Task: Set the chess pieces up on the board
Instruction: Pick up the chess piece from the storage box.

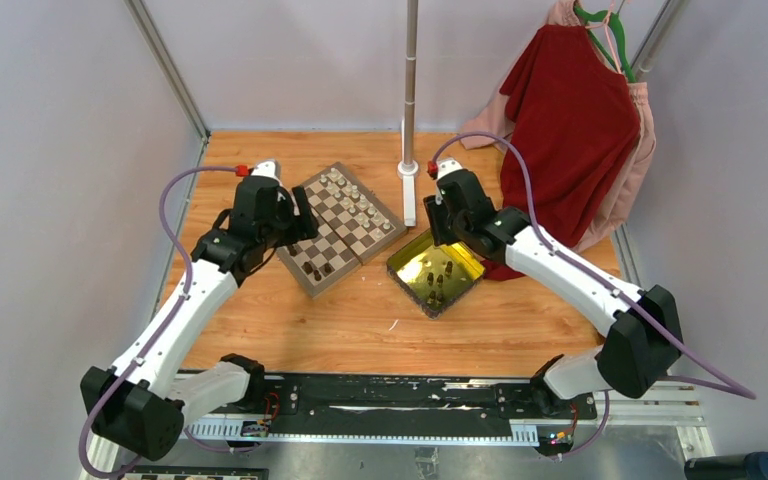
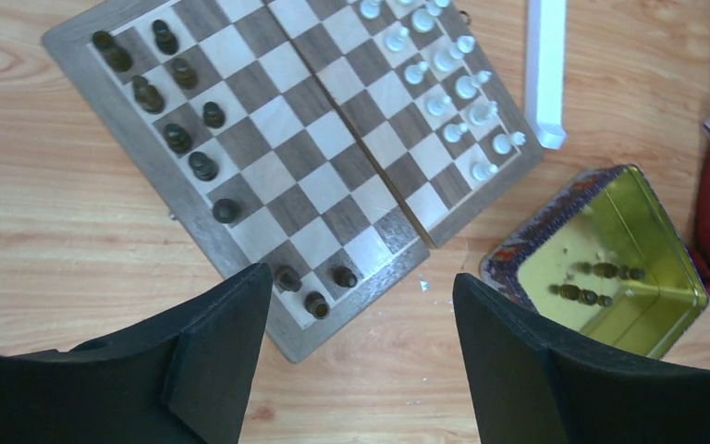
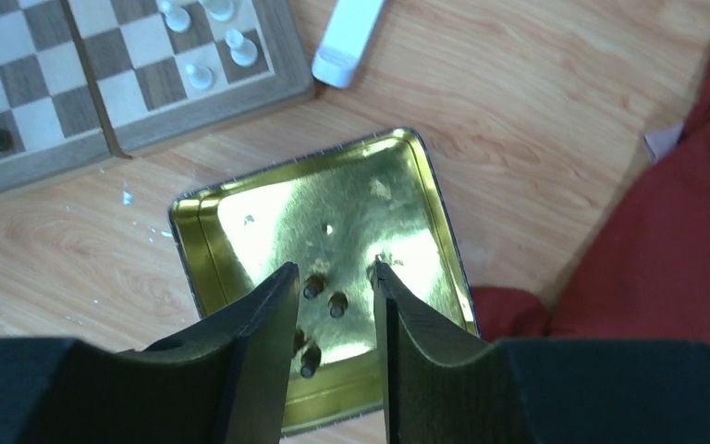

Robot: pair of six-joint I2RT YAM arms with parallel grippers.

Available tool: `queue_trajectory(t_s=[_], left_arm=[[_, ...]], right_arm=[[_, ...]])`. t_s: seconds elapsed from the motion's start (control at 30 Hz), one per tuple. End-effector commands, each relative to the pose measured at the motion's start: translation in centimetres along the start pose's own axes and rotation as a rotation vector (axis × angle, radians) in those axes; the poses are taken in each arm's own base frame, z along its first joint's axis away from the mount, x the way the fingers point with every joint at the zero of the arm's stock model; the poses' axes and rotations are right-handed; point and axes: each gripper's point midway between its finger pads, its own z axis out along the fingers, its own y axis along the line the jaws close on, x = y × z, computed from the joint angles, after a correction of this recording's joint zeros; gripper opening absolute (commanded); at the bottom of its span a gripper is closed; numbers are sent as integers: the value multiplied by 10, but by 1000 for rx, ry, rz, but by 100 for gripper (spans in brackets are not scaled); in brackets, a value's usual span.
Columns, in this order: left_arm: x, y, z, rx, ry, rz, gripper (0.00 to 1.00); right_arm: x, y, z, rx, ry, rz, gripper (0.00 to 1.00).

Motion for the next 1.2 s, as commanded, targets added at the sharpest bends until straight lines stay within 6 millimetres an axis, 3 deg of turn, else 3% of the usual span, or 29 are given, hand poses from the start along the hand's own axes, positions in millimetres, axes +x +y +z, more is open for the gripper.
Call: queue_trajectory(t_s=[0.0, 0.2, 0.43, 0.77, 1.17], left_arm=[[5, -20, -6, 83, -6, 64, 78], [12, -35, -15, 137, -3, 115, 80], [17, -46, -22, 181, 3, 166, 81], [22, -47, -26, 200, 11, 192, 82], [29, -43, -27, 204, 18, 194, 82]], right_arm=[[40, -15, -12, 93, 110, 40, 40], [70, -19, -14, 118, 177, 86, 41], [94, -17, -1, 131, 249, 108, 42], [104, -14, 27, 138, 301, 89, 42], [106, -25, 49, 155, 324, 101, 42]])
